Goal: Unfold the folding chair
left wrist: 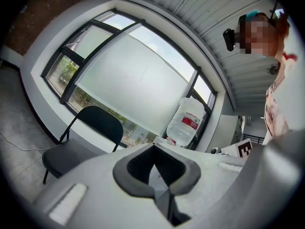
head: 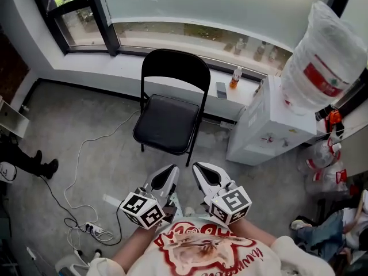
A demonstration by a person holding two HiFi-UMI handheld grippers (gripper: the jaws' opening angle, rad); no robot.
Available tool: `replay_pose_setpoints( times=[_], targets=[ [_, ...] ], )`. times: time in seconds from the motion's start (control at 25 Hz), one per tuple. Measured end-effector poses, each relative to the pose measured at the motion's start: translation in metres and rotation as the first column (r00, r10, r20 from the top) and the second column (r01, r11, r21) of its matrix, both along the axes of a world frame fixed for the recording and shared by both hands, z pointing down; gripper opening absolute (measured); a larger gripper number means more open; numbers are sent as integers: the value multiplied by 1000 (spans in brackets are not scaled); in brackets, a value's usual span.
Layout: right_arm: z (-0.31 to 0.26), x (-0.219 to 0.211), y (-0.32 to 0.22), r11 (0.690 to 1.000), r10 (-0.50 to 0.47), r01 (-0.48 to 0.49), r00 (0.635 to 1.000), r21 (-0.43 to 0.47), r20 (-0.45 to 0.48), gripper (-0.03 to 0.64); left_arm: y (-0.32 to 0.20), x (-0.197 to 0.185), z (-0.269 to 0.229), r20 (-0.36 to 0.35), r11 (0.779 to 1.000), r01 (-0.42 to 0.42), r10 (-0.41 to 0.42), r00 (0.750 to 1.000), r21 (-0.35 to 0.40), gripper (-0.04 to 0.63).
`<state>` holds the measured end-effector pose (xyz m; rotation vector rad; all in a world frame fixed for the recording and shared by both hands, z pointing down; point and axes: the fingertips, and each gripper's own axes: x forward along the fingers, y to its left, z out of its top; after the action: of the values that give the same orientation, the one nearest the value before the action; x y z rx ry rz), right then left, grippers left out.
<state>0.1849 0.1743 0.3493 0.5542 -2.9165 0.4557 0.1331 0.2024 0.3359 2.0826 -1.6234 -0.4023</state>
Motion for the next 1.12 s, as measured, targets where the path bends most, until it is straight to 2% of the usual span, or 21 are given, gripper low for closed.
replay_pose_setpoints(
  times=[0.2, 0.6, 0.76, 0.92, 1.12],
  targets=[
    [-1, 6, 24, 1000, -18, 19, 1000, -13, 23, 23, 28, 11, -7, 30, 1000, 8, -8, 1000, -4, 0],
    [-10, 5, 68, 1000, -9, 9, 1000, 7, 21, 23, 61, 27, -20, 18, 999, -35, 34, 999, 35, 0],
    [-12, -1, 106, 1000, 21, -21, 1000, 17, 20, 23, 108, 18, -17, 43, 999, -37, 36, 998, 34, 0],
    [-11, -6, 161, 998, 60, -60, 998, 12, 21, 24, 165, 5, -15, 33, 999, -34, 32, 999, 41, 0],
    [-4, 0, 228, 993, 122, -122, 992, 7, 15, 24, 219, 7, -14, 41, 996, -69, 67, 997, 56, 0]
  ],
)
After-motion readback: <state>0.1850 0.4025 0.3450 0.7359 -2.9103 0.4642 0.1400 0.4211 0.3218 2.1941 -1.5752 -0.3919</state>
